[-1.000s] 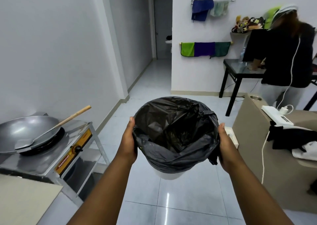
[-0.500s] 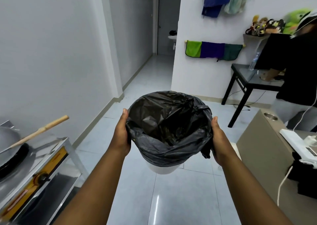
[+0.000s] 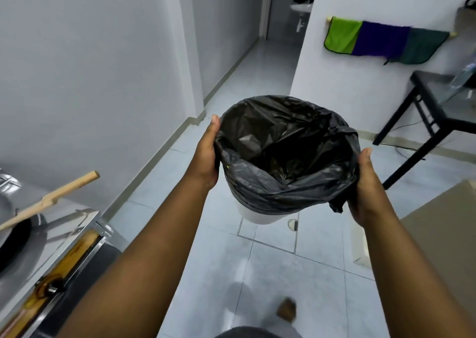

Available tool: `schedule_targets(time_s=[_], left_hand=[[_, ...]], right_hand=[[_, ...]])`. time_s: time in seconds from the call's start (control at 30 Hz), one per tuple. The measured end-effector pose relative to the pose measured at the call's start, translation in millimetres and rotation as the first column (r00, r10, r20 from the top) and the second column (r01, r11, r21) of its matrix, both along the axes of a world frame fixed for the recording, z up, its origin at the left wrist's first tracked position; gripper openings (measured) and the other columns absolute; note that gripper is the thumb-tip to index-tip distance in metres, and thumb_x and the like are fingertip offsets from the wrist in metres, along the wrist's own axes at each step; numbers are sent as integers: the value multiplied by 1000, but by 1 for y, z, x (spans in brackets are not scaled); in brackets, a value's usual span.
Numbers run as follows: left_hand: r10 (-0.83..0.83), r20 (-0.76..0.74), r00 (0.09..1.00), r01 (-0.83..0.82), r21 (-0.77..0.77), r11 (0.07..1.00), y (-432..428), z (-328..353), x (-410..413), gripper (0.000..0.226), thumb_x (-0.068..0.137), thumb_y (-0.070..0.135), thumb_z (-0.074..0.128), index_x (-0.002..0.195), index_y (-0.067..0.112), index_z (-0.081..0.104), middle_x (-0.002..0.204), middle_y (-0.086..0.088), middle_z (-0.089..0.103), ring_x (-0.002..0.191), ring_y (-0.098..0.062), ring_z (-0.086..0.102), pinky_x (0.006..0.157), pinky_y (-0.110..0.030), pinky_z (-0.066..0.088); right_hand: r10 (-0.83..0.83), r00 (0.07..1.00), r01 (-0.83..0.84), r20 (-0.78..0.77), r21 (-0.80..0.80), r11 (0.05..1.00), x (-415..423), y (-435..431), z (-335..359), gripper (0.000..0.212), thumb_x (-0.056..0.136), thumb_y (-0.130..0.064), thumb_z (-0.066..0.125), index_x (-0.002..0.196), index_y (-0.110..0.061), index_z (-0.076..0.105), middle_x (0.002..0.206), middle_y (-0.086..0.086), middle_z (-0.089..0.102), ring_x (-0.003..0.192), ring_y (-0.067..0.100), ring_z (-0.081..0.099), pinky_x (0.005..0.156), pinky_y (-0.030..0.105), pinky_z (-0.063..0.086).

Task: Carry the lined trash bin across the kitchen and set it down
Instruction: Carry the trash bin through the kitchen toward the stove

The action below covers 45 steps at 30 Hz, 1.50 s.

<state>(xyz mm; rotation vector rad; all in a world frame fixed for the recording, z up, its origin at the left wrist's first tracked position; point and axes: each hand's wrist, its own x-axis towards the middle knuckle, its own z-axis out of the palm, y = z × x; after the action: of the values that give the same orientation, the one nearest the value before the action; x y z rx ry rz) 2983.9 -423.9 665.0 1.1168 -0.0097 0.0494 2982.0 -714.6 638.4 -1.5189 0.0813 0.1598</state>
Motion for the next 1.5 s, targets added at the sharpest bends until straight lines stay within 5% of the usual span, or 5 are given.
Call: schedule_targets(time_s=[0.27,0.67,1.0,1.17,1.5], left_hand=[[160,-49,986,-160,7,987,16,-22,121,64,98,58,32,133,13,60,134,-11,65,127,-26,58,115,-52,36],[547,-126,827,-545,53,836,81,-32,222,63,97,59,29,130,18,63,133,-9,66,126,-27,59,113,-52,38],[703,-261,662,-723,26,691,206,-70,248,61,96,64,28,124,27,67,125,-1,71,122,-21,62,111,-47,42],[718,-343,606,-770,-25,638,268,-93,267,56,97,61,26,115,31,69,114,4,76,112,-19,67,100,-39,51],[777,-499,384,-861,110,497,337,-160,269,50,93,64,35,127,37,61,121,12,67,111,-5,61,94,-28,47]], right_hand=[[166,986,-167,-21,-19,986,170,23,-19,91,79,-86,29,139,-25,59,106,17,70,58,16,63,44,22,49],[457,882,-462,-113,-14,887,368,132,-21,95,70,-84,35,145,-30,54,141,1,63,120,19,61,96,39,51],[703,690,-719,-170,-48,694,449,289,-57,86,81,-80,30,145,-28,53,137,14,65,88,27,67,51,27,51],[750,614,-780,-248,-45,624,488,355,-91,84,80,-84,43,149,-35,48,148,1,58,134,35,52,88,47,46],[855,392,-904,-339,31,426,531,482,-151,71,87,-69,51,137,-19,56,118,5,70,78,23,68,60,46,48]])
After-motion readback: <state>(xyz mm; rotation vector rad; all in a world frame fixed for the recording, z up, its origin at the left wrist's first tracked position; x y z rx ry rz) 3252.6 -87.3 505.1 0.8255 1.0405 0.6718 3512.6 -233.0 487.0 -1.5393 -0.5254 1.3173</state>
